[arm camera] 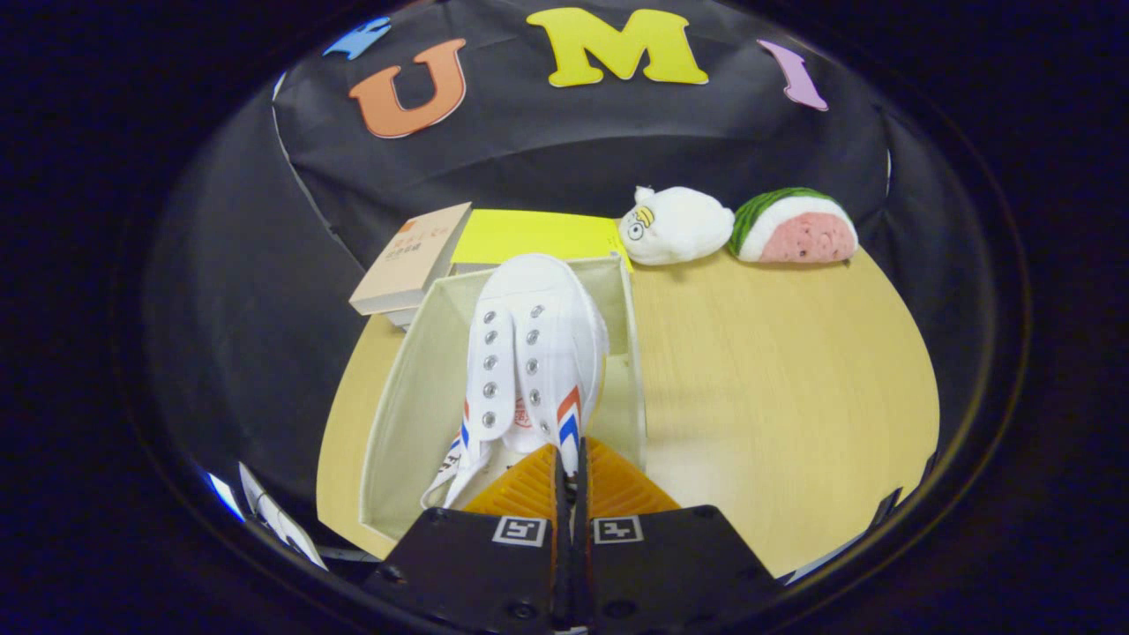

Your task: Open the storage box then place both shoes into the box .Put the left shoe in first, then the right shoe, with the right side of both shoes facing outward in a uniform manner.

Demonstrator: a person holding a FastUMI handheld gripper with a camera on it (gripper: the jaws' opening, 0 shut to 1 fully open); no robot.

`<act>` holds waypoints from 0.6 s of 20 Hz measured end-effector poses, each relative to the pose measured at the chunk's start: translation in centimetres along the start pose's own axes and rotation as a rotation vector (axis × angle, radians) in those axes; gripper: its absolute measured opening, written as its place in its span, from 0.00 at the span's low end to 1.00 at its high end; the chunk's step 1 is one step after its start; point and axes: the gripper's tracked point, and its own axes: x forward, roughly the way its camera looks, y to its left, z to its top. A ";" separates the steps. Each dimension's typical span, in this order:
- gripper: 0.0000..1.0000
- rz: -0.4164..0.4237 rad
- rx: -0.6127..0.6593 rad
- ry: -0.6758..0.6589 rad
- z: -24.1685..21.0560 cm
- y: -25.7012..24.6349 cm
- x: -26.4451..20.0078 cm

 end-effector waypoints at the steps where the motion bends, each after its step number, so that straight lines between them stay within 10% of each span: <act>1: 0.06 -0.016 0.005 -0.003 -0.4 -0.1 0.5; 12: 0.08 -0.089 -0.036 -0.003 -2.1 -0.2 2.6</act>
